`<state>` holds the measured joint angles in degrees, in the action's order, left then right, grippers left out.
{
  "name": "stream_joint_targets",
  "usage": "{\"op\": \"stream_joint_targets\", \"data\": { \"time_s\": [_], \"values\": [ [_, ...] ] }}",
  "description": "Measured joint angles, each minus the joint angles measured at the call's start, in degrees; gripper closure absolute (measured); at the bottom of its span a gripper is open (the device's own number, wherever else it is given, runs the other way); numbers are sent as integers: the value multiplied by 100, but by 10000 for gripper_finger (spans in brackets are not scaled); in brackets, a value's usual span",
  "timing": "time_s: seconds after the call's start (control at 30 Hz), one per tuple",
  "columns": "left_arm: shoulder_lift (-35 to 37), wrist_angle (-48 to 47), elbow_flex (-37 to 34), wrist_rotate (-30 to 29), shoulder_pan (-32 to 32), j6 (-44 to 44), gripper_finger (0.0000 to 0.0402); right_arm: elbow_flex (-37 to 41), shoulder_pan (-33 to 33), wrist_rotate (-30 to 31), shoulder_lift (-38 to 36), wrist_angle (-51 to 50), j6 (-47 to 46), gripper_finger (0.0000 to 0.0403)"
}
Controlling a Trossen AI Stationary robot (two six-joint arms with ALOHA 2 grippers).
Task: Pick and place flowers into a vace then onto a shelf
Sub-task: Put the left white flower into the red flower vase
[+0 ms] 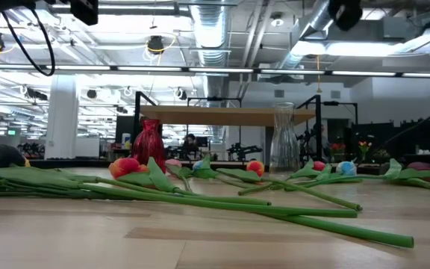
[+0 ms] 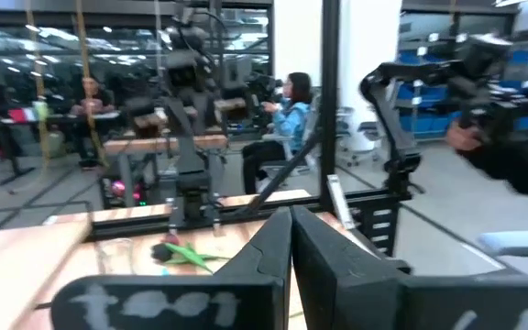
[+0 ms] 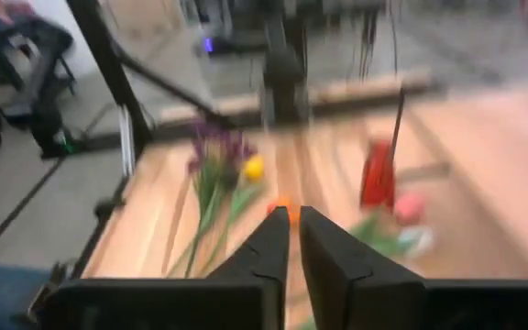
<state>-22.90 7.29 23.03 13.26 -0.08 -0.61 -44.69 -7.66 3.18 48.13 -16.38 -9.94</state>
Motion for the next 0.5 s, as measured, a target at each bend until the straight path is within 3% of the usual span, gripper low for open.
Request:
{"op": "stream_joint_targets", "data": {
  "time_s": [0.23, 0.5],
  "values": [
    [0, -4, 0, -669, 0, -524, 401, -2, -419, -10, 793, -323, -823, 326],
    [0, -9, 0, -1065, 0, -608, 401, -2, -763, -10, 1794, 175, -1132, 321]
  ]
}}
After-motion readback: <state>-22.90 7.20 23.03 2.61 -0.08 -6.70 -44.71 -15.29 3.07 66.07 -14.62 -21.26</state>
